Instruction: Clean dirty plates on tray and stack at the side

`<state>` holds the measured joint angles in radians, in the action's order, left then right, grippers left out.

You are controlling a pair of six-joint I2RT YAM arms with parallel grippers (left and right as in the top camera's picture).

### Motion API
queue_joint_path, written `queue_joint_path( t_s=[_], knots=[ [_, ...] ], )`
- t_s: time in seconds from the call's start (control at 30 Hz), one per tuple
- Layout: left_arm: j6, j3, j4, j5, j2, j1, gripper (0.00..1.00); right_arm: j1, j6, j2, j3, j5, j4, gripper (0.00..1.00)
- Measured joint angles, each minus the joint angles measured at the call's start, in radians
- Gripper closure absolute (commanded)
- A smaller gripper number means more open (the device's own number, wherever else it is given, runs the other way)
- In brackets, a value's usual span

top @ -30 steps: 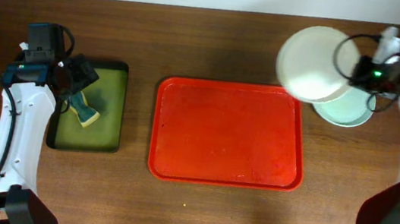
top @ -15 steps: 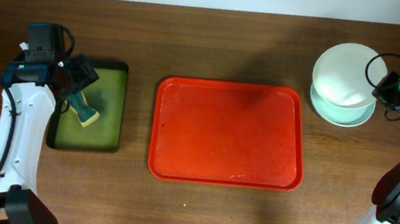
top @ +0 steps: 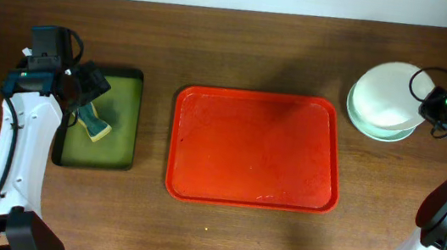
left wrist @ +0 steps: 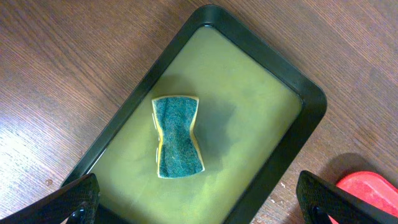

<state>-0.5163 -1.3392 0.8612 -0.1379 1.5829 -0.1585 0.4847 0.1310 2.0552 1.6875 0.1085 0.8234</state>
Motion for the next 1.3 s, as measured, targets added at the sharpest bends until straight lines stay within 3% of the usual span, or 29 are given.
queue_joint_path(
  t_s=[0.03,0.1,0.3,0.43,0.63,0.8,0.93,1.07,1.1,1.3],
  knots=[
    [0.0,0.0,0.0,0.0,0.0,0.0,0.01,0.0,0.004,0.0,0.0,0.0,0.003,0.73],
    [0.0,0.0,0.0,0.0,0.0,0.0,0.01,0.0,0.004,0.0,0.0,0.009,0.012,0.58],
    [0.0,0.0,0.0,0.0,0.0,0.0,0.01,0.0,0.005,0.0,-0.001,0.067,0.076,0.53],
    [0.0,0.0,0.0,0.0,0.0,0.0,0.01,0.0,0.004,-0.056,-0.005,0.116,0.143,0.37],
    [0.0,0.0,0.0,0.0,0.0,0.0,0.01,-0.018,0.004,-0.394,-0.005,0.174,0.294,0.29],
    [0.0,0.0,0.003,0.0,0.0,0.0,0.01,-0.132,0.005,-0.653,-0.004,0.184,0.425,0.28],
    [0.0,0.0,0.003,0.0,0.0,0.0,0.01,-0.246,0.003,-0.769,-0.004,0.189,0.48,0.23],
    [0.0,0.0,0.003,0.0,0.0,0.0,0.01,-0.382,0.003,-0.882,-0.004,0.19,0.57,0.11],
    [0.0,0.0,0.003,0.0,0.0,0.0,0.01,-0.403,0.003,-0.899,-0.004,0.193,0.584,0.01],
    [0.0,0.0,0.003,0.0,0.0,0.0,0.01,-0.487,0.004,-1.023,-0.004,0.196,0.719,0.01]
  ],
)
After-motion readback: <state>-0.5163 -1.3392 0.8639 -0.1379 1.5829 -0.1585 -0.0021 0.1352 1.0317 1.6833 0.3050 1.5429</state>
